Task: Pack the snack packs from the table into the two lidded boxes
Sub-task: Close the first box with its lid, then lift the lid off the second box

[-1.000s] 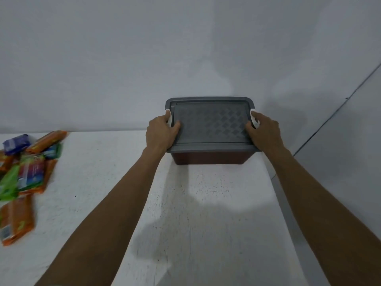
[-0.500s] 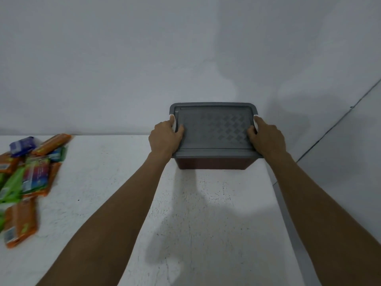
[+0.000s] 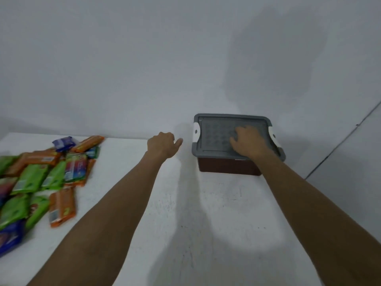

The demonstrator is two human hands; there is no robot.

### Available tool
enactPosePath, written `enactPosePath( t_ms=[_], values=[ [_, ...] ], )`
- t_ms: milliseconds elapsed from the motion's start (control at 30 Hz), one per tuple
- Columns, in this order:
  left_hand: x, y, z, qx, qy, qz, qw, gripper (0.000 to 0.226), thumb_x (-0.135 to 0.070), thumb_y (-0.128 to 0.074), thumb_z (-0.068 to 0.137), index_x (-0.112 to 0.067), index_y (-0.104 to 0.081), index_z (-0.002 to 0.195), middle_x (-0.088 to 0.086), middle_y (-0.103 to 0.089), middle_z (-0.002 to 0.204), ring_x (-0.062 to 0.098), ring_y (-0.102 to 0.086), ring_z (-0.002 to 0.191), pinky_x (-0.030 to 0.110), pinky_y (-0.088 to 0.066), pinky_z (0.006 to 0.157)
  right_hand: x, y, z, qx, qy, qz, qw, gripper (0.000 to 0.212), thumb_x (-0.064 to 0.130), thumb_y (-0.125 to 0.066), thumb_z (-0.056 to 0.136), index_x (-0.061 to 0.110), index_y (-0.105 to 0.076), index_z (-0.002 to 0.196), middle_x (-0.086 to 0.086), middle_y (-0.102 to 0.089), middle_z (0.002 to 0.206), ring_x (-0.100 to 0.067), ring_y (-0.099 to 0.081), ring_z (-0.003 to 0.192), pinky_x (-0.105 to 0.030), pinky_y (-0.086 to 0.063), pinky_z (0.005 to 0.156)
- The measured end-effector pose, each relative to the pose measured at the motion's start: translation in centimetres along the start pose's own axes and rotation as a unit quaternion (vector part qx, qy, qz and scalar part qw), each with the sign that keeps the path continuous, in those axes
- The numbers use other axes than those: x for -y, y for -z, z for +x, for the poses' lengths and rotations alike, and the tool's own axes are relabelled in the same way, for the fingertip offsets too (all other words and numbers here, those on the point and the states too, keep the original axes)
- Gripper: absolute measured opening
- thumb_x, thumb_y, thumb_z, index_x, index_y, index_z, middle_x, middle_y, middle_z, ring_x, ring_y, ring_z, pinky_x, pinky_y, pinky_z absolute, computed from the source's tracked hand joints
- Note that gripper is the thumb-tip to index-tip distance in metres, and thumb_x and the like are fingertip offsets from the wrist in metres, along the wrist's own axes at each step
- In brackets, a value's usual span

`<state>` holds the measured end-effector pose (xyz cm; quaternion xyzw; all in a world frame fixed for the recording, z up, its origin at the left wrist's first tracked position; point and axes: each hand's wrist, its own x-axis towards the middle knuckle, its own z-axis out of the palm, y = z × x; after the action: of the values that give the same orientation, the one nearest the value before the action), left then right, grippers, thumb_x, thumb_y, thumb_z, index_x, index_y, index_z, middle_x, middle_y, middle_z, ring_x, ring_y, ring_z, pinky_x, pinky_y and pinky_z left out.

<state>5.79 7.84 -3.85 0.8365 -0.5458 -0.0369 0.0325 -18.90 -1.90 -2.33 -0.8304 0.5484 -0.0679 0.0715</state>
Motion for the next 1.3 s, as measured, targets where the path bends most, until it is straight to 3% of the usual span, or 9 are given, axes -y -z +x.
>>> enactPosePath(
  t_ms=[100, 333, 600, 733, 1000, 1167, 1300],
  values=[
    [5.4, 1.9, -1.2, -0.004, 0.027, 0.011, 1.0, 0.054, -0.055, -0.034, 0.099, -0.016, -0.057, 0.128, 0.011, -0.059, 0.125, 0.032, -0.058, 0.112, 0.036, -0.044, 0.087, 5.3, 0.0, 0.3, 0.015, 0.034, 0.015, 0.999, 0.037, 0.037, -0.044, 0.095, 0.006, -0.058, 0.111, -0.02, -0.058, 0.118, -0.037, -0.053, 0.109, -0.041, -0.046, 0.09],
    [20.9, 6.7, -3.9, -0.026, 0.11, 0.05, 0.992, 0.055, -0.055, -0.032, 0.099, -0.014, -0.056, 0.128, 0.012, -0.059, 0.123, 0.032, -0.058, 0.111, 0.037, -0.044, 0.086, 21.8, -1.3, 1.3, 0.045, 0.103, 0.028, 0.993, 0.05, 0.041, -0.043, 0.098, 0.012, -0.047, 0.138, -0.017, -0.05, 0.135, -0.034, -0.045, 0.125, -0.041, -0.042, 0.101],
    [37.9, 11.1, -9.8, -0.078, 0.214, 0.058, 0.972, 0.052, -0.051, -0.036, 0.099, -0.013, -0.056, 0.128, 0.012, -0.06, 0.124, 0.032, -0.058, 0.111, 0.037, -0.045, 0.085, 41.7, -3.4, 0.5, 0.061, 0.24, 0.035, 0.968, 0.05, 0.043, -0.045, 0.096, 0.016, -0.047, 0.138, -0.014, -0.053, 0.135, -0.033, -0.046, 0.125, -0.041, -0.043, 0.099],
    [44.2, 13.0, -13.2, -0.11, 0.251, 0.075, 0.959, 0.051, -0.05, -0.038, 0.098, -0.013, -0.058, 0.127, 0.013, -0.059, 0.126, 0.033, -0.055, 0.115, 0.041, -0.043, 0.091, 50.3, -4.0, -1.2, 0.068, 0.311, 0.048, 0.947, 0.05, 0.043, -0.045, 0.097, 0.014, -0.048, 0.137, -0.015, -0.053, 0.135, -0.033, -0.048, 0.123, -0.04, -0.045, 0.096],
    [51.5, 16.3, -19.9, -0.196, 0.31, 0.119, 0.923, 0.045, -0.044, -0.042, 0.095, -0.012, -0.064, 0.118, 0.018, -0.055, 0.125, 0.038, -0.049, 0.117, 0.047, -0.037, 0.098, 62.8, -4.2, -5.7, 0.095, 0.411, 0.08, 0.903, 0.051, 0.042, -0.045, 0.098, 0.014, -0.046, 0.14, -0.012, -0.05, 0.141, -0.03, -0.047, 0.127, -0.039, -0.042, 0.097],
    [54.1, 16.6, -22.4, -0.228, 0.355, 0.082, 0.903, 0.047, -0.043, -0.043, 0.096, -0.009, -0.06, 0.123, 0.017, -0.045, 0.14, 0.038, -0.043, 0.124, 0.05, -0.036, 0.1, 66.6, -4.3, -7.7, 0.103, 0.44, 0.104, 0.886, 0.05, 0.042, -0.047, 0.097, 0.014, -0.048, 0.138, -0.009, -0.051, 0.142, -0.028, -0.045, 0.13, -0.039, -0.041, 0.102],
    [55.1, 16.0, -24.1, -0.239, 0.38, 0.004, 0.894, 0.05, -0.039, -0.043, 0.097, -0.011, -0.045, 0.138, 0.019, -0.043, 0.136, 0.039, -0.045, 0.121, 0.051, -0.041, 0.093, 68.8, -4.5, -9.1, 0.134, 0.446, 0.135, 0.875, 0.051, 0.043, -0.047, 0.097, 0.014, -0.047, 0.14, -0.007, -0.048, 0.145, -0.027, -0.047, 0.129, -0.038, -0.038, 0.105]
  ],
)
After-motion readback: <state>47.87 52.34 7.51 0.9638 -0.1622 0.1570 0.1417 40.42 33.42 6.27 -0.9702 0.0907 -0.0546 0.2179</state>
